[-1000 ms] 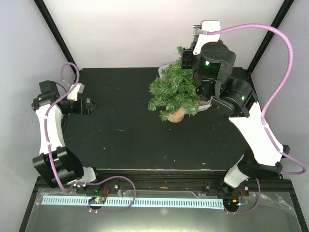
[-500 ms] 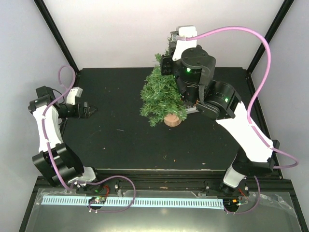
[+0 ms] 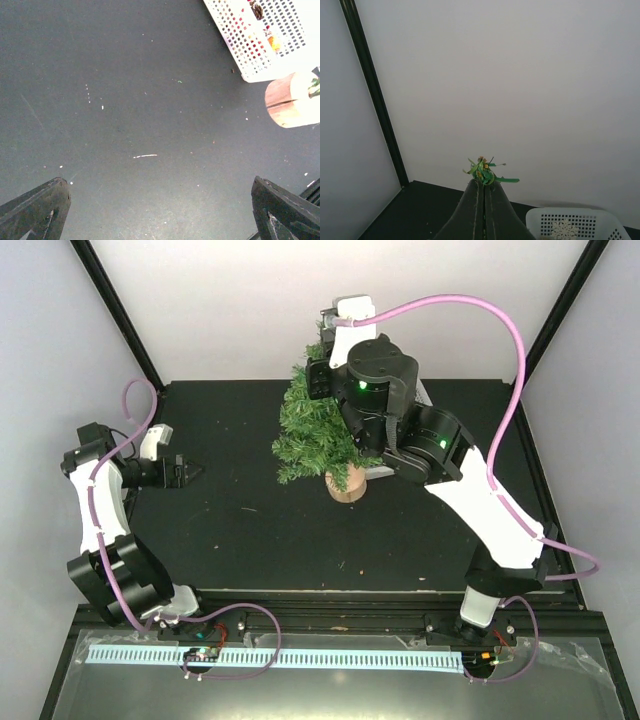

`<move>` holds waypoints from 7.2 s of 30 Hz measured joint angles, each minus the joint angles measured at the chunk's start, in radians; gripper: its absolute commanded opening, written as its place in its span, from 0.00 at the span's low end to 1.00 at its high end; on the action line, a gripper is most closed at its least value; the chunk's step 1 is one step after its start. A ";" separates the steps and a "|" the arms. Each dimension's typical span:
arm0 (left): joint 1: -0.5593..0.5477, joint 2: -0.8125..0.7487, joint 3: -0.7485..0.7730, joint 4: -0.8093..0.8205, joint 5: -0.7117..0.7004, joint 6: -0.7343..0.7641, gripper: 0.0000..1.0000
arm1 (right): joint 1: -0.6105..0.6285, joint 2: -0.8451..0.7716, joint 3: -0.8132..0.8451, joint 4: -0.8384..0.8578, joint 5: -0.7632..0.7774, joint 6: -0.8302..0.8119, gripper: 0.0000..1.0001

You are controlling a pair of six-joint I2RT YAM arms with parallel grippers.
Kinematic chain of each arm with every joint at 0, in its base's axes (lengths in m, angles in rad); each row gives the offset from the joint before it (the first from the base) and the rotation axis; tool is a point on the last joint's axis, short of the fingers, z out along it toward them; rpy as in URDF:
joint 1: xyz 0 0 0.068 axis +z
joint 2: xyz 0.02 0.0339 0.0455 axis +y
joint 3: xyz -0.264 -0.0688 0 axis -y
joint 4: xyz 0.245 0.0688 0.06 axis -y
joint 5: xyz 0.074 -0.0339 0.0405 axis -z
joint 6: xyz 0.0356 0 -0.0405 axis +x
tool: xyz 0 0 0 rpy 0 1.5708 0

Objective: Decorate the small christmas tree

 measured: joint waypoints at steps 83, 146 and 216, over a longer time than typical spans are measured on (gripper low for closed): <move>0.006 0.031 -0.136 0.000 0.040 0.061 0.99 | 0.008 -0.222 -0.360 0.069 -0.126 0.207 0.63; -0.035 -0.067 -0.189 -0.016 -0.038 0.078 0.99 | -0.821 0.050 -1.185 0.050 -0.846 0.612 0.53; -0.179 -0.307 -0.026 -0.161 -0.286 0.124 0.99 | -0.225 -0.640 -1.477 -0.304 -0.687 0.785 0.55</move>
